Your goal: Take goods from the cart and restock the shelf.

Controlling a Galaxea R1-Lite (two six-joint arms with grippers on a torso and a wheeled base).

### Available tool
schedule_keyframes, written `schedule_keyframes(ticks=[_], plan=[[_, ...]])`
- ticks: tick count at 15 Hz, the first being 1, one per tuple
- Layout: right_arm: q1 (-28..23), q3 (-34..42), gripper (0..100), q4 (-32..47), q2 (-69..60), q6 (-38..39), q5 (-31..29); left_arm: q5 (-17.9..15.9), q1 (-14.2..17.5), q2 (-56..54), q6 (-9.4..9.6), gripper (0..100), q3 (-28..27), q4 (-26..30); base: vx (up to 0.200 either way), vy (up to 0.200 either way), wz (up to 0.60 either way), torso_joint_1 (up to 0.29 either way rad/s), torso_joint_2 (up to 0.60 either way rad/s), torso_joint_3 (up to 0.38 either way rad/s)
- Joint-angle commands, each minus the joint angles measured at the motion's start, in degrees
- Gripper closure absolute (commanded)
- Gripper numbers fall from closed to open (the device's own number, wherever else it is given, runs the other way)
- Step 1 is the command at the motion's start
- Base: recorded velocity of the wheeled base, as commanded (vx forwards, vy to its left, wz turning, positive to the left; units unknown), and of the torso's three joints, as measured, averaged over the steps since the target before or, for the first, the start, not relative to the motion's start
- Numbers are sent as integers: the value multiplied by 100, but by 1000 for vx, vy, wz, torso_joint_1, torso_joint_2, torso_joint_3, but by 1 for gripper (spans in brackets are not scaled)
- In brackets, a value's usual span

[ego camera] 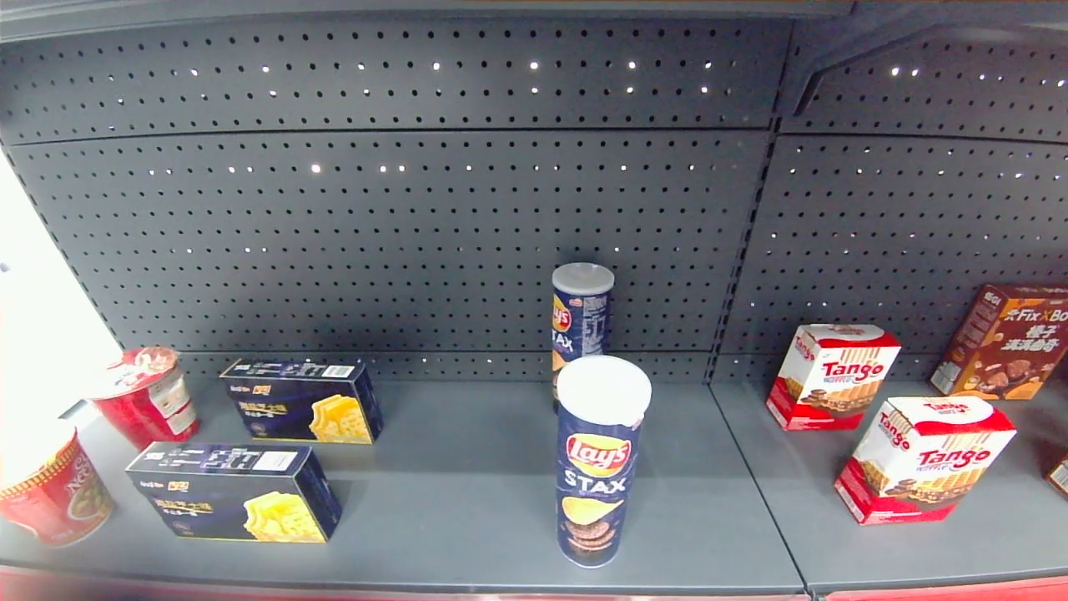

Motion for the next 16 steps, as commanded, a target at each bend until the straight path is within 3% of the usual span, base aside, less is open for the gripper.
schedule_keyframes(ticks=[1, 4, 14, 16], plan=[[0, 0, 0, -1, 7, 1, 1, 2, 0, -2, -1, 0, 0, -1, 0, 0, 0, 0, 0, 0], [0, 0, 0, -1, 7, 1, 1, 2, 0, -2, 8, 0, 0, -1, -200, 0, 0, 7, 2, -1], [0, 0, 0, -1, 7, 1, 1, 20, 0, -2, -27, 0, 0, -1, 0, 0, 0, 0, 0, 0], [0, 0, 0, -1, 7, 1, 1, 20, 0, -2, -10, 0, 0, -1, 200, 0, 0, 0, 2, 2]])
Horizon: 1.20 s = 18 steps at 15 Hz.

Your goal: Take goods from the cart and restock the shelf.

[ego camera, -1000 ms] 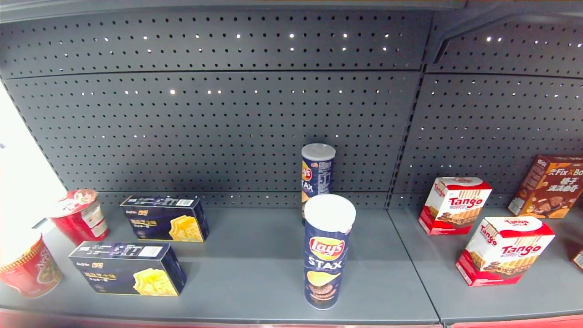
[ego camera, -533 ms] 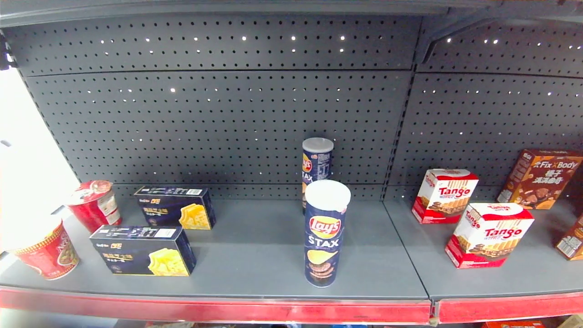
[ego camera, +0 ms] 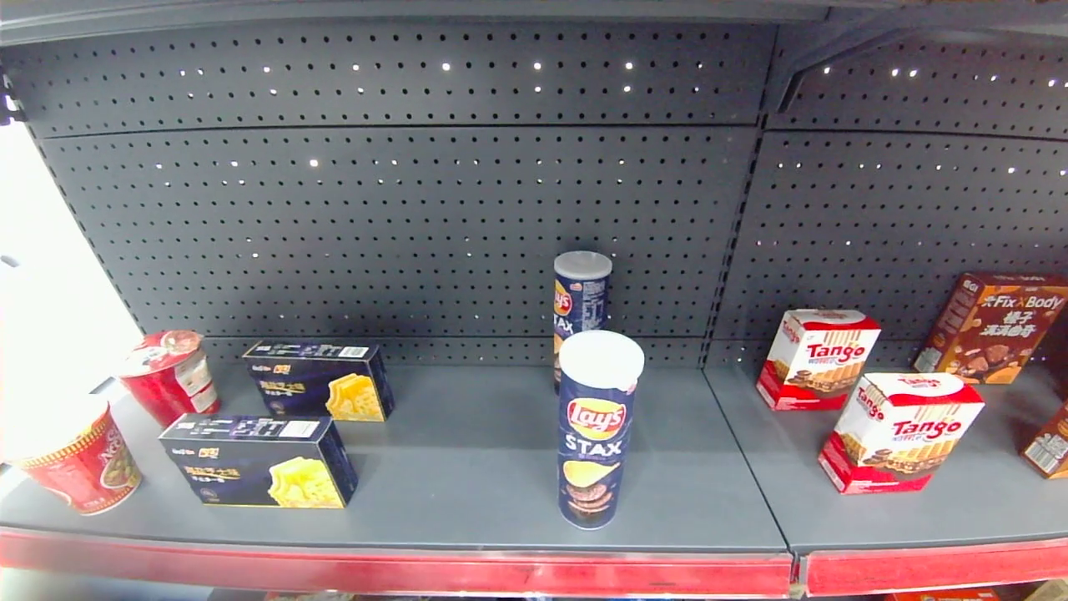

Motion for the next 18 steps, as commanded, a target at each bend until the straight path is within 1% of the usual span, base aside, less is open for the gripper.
schedule_keyframes(ticks=[1, 18], plan=[[0, 0, 0, -1, 7, 4, 1, 6, 0, -2, 2, 0, 0, -1, 0, 0, 0, 0, 0, 0], [0, 0, 0, -1, 7, -5, 1, 6, 0, -2, -6, 0, 0, -1, 0, 0, 0, 0, 0, 0]])
